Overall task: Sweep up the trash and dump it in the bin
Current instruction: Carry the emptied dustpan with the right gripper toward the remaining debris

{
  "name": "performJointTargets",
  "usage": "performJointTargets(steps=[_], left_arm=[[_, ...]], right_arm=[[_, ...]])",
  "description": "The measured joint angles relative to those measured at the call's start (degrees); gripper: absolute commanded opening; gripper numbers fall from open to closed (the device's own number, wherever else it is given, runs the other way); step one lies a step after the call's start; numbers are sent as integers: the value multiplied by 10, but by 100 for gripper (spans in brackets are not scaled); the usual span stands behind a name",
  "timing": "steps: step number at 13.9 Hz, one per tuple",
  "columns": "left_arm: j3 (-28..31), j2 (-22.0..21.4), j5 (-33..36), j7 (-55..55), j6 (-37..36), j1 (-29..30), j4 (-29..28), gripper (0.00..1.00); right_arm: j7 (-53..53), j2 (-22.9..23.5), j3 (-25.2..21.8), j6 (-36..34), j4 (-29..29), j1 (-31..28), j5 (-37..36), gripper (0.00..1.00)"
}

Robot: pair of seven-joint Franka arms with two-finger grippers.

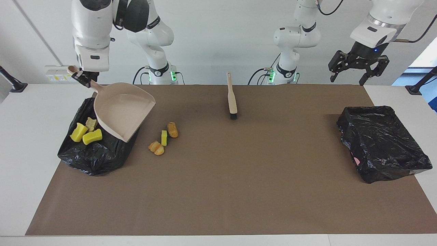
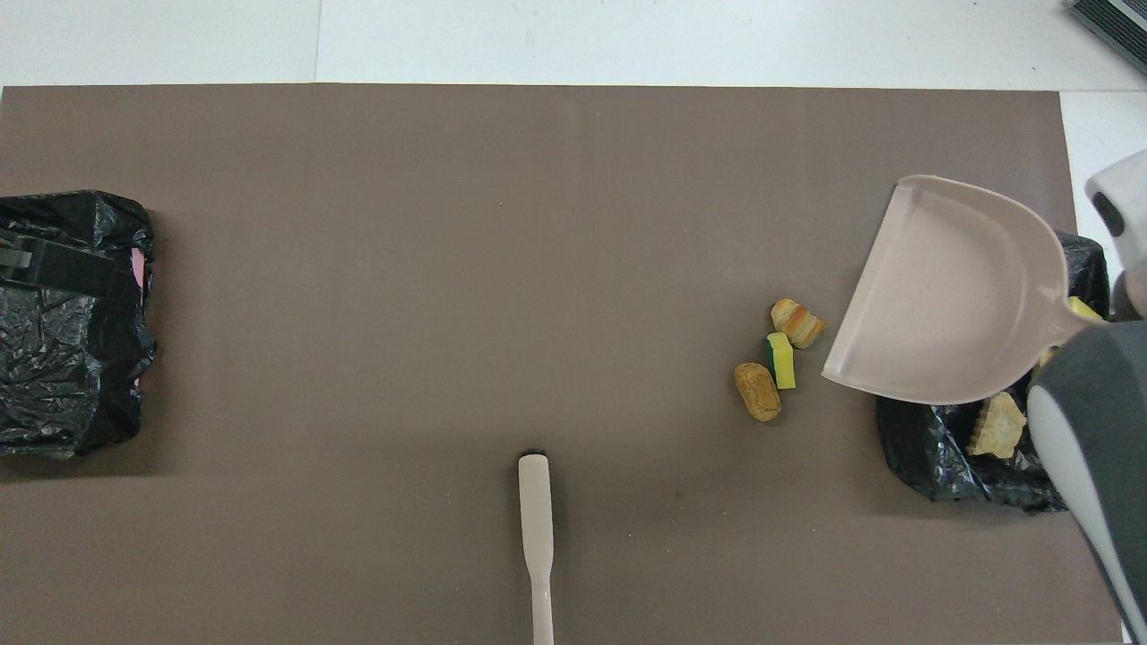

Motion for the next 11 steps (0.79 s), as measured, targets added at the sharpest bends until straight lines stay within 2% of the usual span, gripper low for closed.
performJointTargets(steps=[4, 9, 11], left_arm=[[0, 0, 0, 0, 0, 0, 0, 100], [0, 0, 0, 0, -1, 0, 0, 100], [0, 0, 0, 0, -1, 0, 0, 100]], right_arm=[[262, 25, 4, 32, -12, 83, 52, 0], [488, 99, 5, 111, -14, 130, 102, 0], [563, 130, 5, 151, -13, 151, 146, 0]])
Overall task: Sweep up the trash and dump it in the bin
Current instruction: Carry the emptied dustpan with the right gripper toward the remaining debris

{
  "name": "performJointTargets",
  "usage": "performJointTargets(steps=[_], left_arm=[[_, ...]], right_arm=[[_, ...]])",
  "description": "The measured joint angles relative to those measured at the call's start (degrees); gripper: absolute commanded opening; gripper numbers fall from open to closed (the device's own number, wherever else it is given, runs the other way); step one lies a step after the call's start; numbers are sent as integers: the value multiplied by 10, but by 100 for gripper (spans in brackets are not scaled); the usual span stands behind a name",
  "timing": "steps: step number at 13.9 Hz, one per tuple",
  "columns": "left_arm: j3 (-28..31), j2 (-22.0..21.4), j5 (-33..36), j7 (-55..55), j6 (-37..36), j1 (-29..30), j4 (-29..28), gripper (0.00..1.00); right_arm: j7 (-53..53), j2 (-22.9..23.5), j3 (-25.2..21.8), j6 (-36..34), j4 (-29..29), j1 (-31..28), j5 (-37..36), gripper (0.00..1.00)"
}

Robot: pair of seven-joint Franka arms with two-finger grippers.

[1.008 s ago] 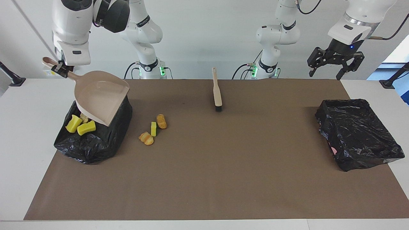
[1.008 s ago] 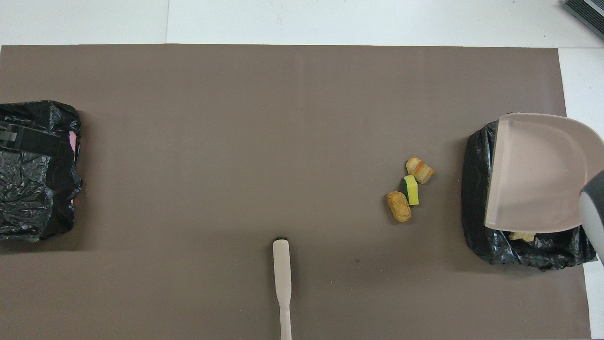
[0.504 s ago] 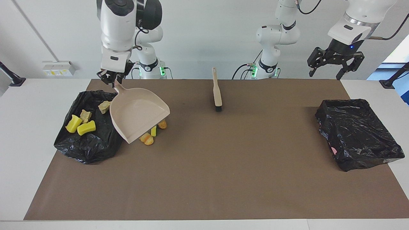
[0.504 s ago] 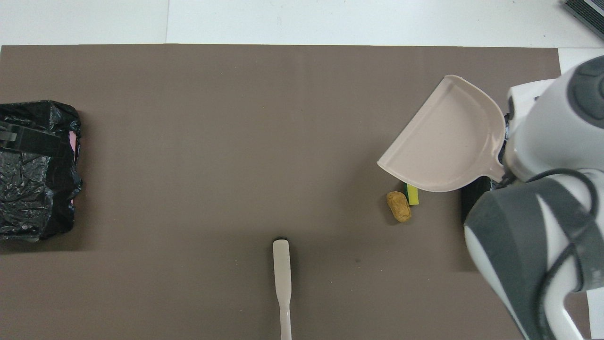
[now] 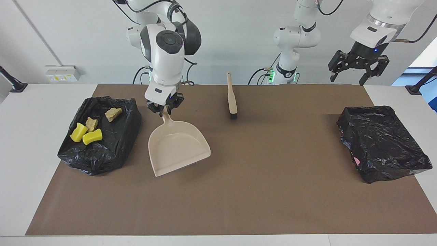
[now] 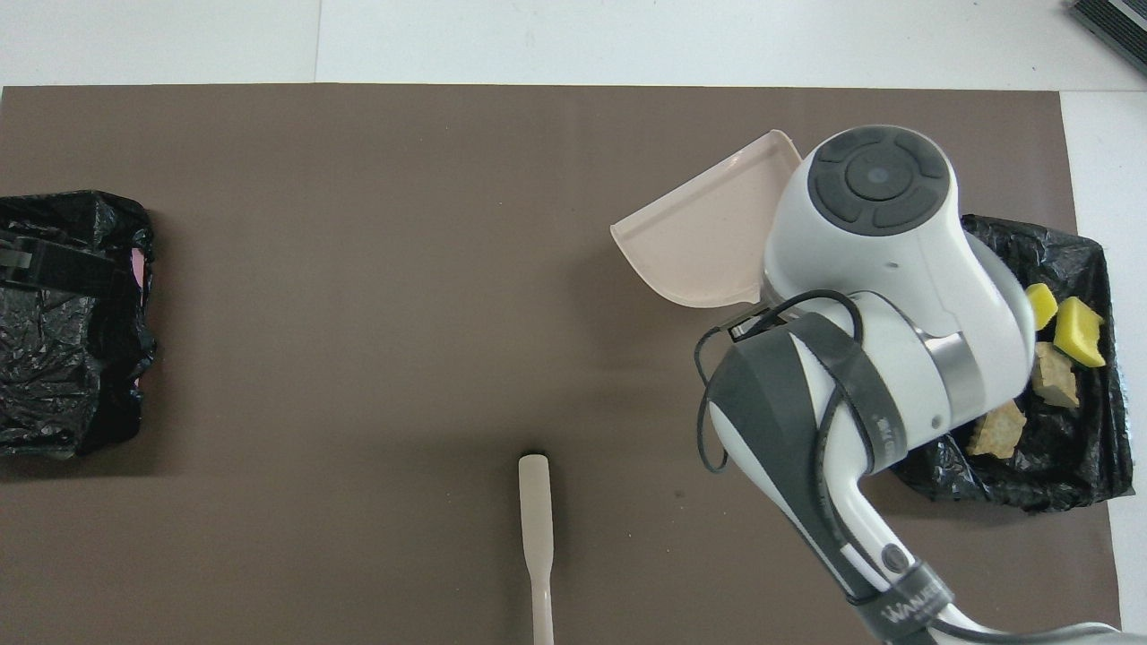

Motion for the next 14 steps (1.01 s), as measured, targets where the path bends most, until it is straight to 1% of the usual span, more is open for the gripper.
performJointTargets(steps=[3, 5, 6, 8, 10, 12, 14], left_arm=[[0, 0, 0, 0, 0, 0, 0, 100], [0, 0, 0, 0, 0, 0, 0, 100], [0, 0, 0, 0, 0, 0, 0, 100], [0, 0, 0, 0, 0, 0, 0, 100], [0, 0, 0, 0, 0, 0, 0, 100], [0, 0, 0, 0, 0, 0, 0, 100], [0, 0, 0, 0, 0, 0, 0, 100]], right_arm=[[96, 38, 0, 27, 16, 31, 38, 0], [161, 70, 0, 30, 46, 56, 78, 0], [188, 88, 0, 30, 63, 71, 86, 0], [243, 126, 0, 45, 89, 104, 90, 0], [298, 159, 0, 82, 101, 134, 90, 0], [330, 180, 0, 100, 108, 146, 90, 0], [340, 190, 0, 110, 111, 151, 91, 0]])
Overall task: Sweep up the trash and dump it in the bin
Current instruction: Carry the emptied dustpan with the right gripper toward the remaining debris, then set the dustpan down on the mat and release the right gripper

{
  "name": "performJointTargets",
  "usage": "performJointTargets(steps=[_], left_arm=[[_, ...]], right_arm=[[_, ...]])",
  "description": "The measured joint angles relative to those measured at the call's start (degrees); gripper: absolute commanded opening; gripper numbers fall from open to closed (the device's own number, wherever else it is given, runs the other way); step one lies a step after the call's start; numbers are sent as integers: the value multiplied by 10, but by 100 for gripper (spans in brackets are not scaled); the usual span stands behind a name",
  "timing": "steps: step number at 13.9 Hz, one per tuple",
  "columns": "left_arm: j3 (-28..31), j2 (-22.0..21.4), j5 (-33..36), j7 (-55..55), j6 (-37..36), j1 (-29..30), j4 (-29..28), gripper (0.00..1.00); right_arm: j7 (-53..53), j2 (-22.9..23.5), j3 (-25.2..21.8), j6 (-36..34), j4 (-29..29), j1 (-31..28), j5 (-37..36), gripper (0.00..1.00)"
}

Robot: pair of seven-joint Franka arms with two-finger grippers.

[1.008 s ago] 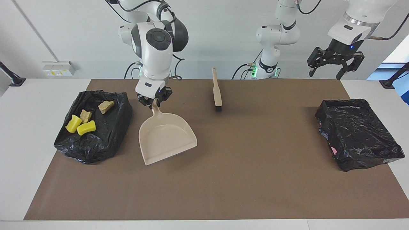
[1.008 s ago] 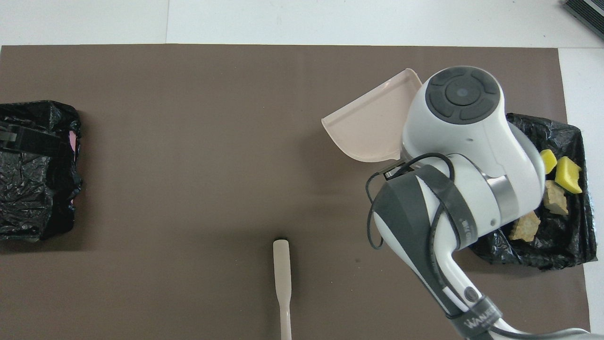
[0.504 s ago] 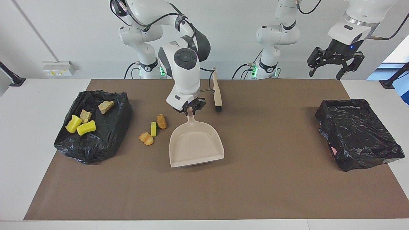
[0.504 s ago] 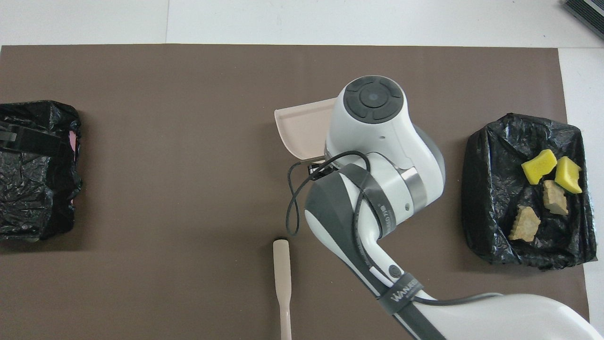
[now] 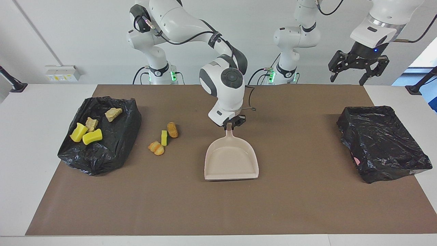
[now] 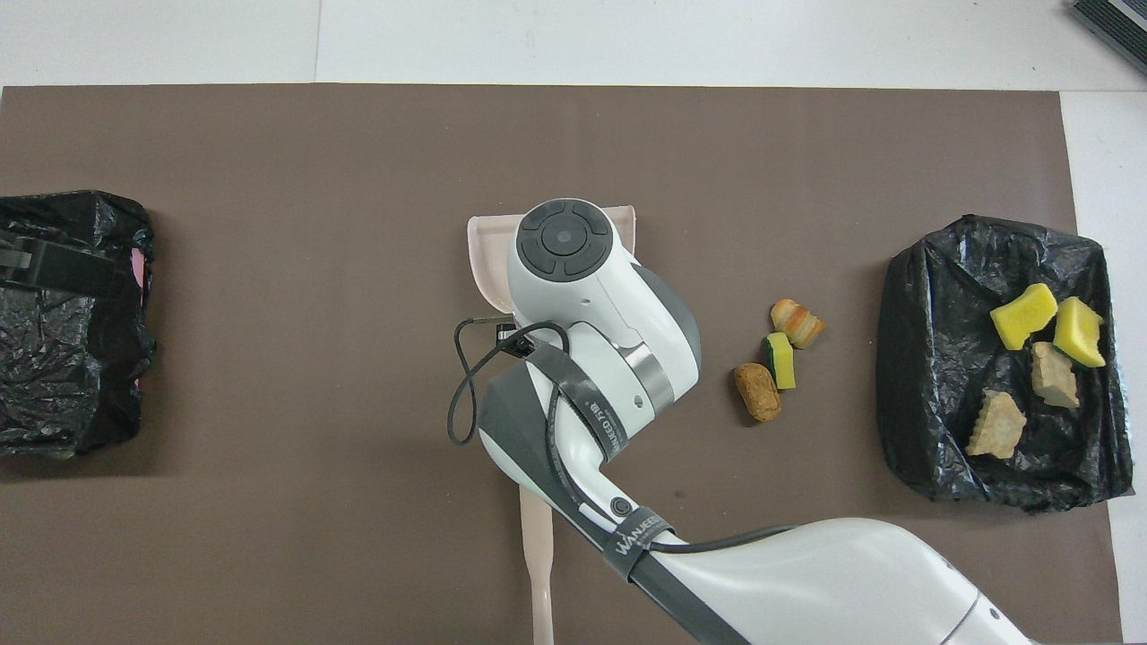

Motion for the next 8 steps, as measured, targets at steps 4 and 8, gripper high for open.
performJointTargets(steps=[4, 8], left_arm=[[0, 0, 0, 0, 0, 0, 0, 100], [0, 0, 0, 0, 0, 0, 0, 100]], right_arm=[[19, 12, 0, 24, 2, 13, 2, 0], [19, 19, -3, 45, 2, 13, 33, 14]])
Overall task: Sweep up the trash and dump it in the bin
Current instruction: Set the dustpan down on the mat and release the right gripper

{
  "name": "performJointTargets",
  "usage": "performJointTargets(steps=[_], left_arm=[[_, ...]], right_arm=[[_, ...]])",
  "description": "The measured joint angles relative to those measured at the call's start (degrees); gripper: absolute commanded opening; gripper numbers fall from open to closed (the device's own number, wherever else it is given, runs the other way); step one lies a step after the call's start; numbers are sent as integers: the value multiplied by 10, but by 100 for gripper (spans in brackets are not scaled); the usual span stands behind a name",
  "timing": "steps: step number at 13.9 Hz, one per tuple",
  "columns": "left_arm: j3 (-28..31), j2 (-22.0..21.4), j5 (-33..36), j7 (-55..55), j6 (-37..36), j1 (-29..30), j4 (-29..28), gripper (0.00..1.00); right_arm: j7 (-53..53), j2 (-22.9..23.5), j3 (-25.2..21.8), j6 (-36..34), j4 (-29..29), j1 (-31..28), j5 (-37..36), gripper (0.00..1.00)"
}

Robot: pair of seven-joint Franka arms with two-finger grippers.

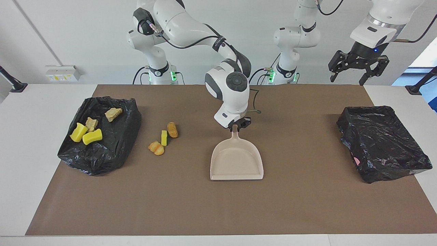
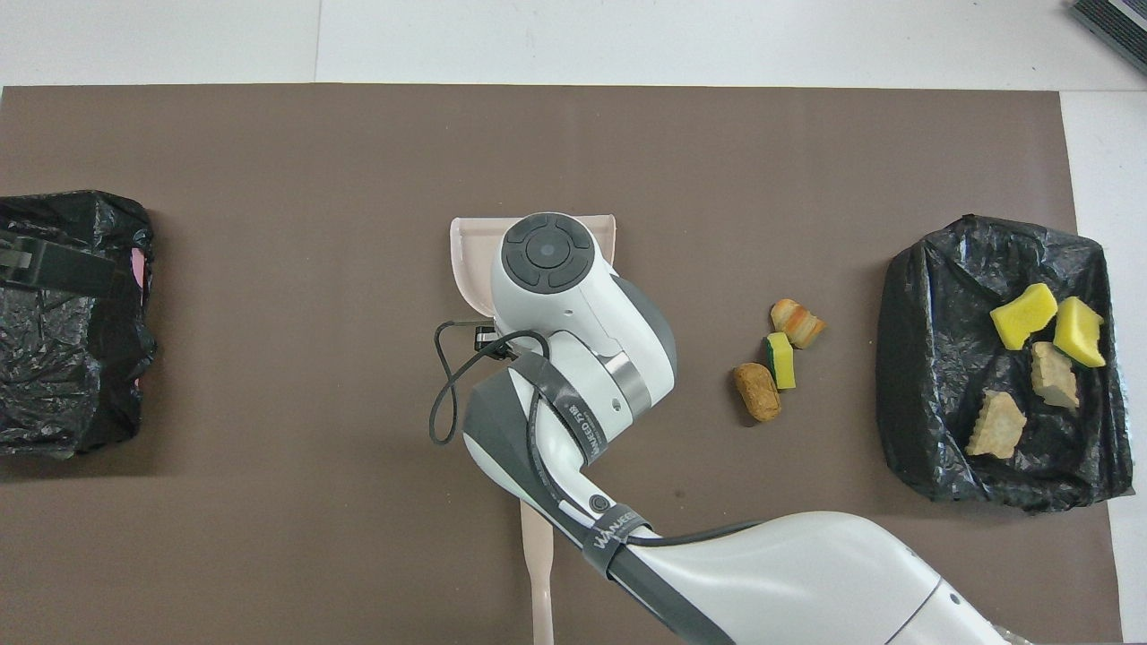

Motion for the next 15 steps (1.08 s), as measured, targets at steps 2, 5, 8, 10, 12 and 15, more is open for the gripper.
performJointTargets(steps=[2, 5, 8, 10, 12, 15], left_arm=[[0, 0, 0, 0, 0, 0, 0, 100], [0, 0, 0, 0, 0, 0, 0, 100], [0, 0, 0, 0, 0, 0, 0, 100], [0, 0, 0, 0, -2, 0, 0, 100], [0, 0, 0, 0, -1, 0, 0, 100], [-1, 0, 0, 0, 11, 0, 0, 100]], right_arm=[[0, 0, -2, 7, 0, 0, 17, 56], [-5, 0, -2, 7, 1, -2, 18, 100], [-17, -3, -1, 1, 5, 1, 18, 100], [-17, -15, -1, -24, 8, 2, 18, 100], [-17, -40, 0, -54, 4, 3, 18, 100], [-17, -111, 1, -87, -36, 3, 20, 100]])
